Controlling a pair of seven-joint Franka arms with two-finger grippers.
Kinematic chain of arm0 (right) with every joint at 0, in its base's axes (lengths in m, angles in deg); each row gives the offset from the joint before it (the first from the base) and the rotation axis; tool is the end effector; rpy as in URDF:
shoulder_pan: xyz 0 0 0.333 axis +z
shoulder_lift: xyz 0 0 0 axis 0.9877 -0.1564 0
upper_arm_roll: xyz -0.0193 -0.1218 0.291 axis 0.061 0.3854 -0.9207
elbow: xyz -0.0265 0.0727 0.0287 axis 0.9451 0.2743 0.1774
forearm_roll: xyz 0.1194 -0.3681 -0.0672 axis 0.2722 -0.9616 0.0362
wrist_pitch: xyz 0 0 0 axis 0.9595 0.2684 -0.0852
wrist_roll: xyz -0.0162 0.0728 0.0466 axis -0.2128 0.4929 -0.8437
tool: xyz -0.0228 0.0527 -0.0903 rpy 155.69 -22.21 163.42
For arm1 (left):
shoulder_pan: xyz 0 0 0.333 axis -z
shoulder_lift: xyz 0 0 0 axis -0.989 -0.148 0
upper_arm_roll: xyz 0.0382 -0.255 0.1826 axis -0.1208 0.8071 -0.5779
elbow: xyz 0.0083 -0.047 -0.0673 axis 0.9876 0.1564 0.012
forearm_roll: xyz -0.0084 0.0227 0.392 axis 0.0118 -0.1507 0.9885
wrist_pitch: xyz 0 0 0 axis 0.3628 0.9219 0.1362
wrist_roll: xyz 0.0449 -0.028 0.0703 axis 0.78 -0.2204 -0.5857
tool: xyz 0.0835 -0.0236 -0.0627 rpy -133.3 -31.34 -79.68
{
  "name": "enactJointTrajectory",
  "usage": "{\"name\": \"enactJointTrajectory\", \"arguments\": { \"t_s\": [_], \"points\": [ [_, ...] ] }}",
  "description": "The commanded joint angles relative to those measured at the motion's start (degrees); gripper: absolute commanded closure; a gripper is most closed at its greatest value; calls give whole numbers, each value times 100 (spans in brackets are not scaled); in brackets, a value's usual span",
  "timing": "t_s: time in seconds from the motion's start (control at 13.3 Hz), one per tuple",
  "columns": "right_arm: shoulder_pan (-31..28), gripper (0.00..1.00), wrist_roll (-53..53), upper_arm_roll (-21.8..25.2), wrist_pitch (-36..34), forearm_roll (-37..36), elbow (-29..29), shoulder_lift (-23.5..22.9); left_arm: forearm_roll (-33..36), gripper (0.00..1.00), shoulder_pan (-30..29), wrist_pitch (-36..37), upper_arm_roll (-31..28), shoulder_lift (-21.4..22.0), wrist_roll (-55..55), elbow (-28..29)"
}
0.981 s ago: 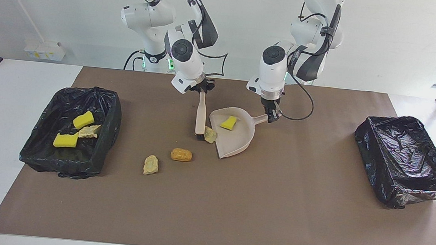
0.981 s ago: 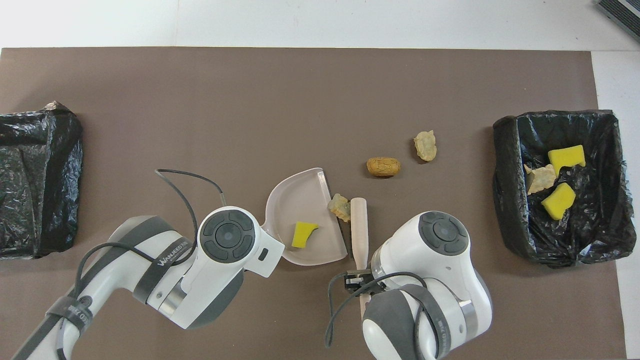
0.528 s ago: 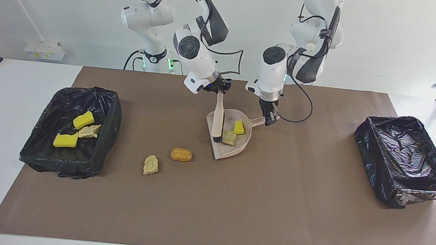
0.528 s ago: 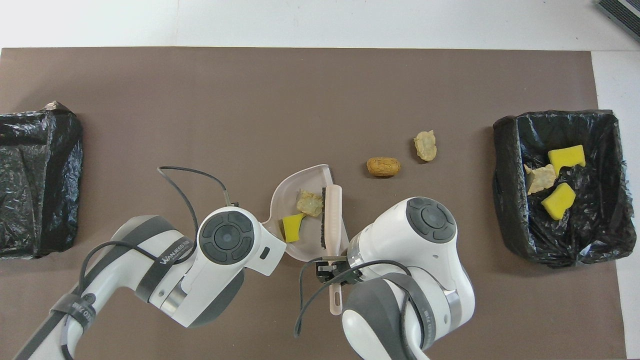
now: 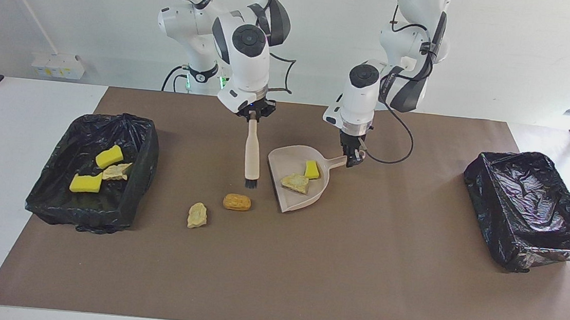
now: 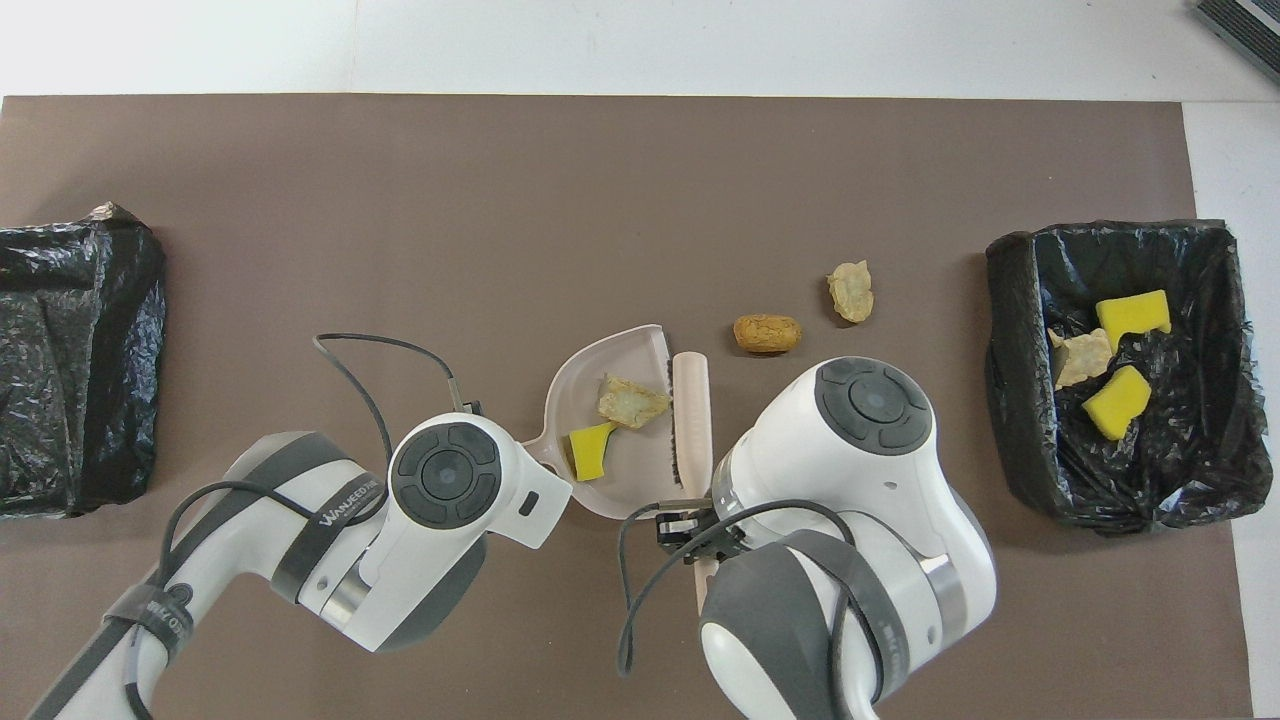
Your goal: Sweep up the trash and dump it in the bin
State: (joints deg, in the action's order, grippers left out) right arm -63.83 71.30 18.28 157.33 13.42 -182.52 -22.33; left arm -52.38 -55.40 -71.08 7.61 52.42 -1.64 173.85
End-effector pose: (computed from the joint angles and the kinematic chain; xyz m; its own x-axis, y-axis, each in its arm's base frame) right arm 0.4720 0.2271 0.4404 0.9660 0.1521 -0.2091 0.1746 -0.9802 0.0935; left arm 0.4450 -0.2828 0.3523 0.2384 -0.9678 -0.0808 -0.9706 -0.2345 -0.0544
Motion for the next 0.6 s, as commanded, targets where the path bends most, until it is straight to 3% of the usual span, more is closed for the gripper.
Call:
{"name": "enactJointTrajectory", "arguments": {
  "t_s": [0.0, 0.3, 0.53],
  "points": [
    [-686, 100, -1006, -63, -100, -882, 787, -606, -163, 100, -192, 257, 0, -317, -19, -529],
    [-1136, 100, -1632, -64, 249, -2007, 1695, -1758, -234, 100, -113, 646, -8, -432, -536, -829],
    [-1146, 100, -1546, -64, 392, -2283, 1828, -2112, -216, 100, 0, 1250, -8, -450, -826, -1153]
  ]
}}
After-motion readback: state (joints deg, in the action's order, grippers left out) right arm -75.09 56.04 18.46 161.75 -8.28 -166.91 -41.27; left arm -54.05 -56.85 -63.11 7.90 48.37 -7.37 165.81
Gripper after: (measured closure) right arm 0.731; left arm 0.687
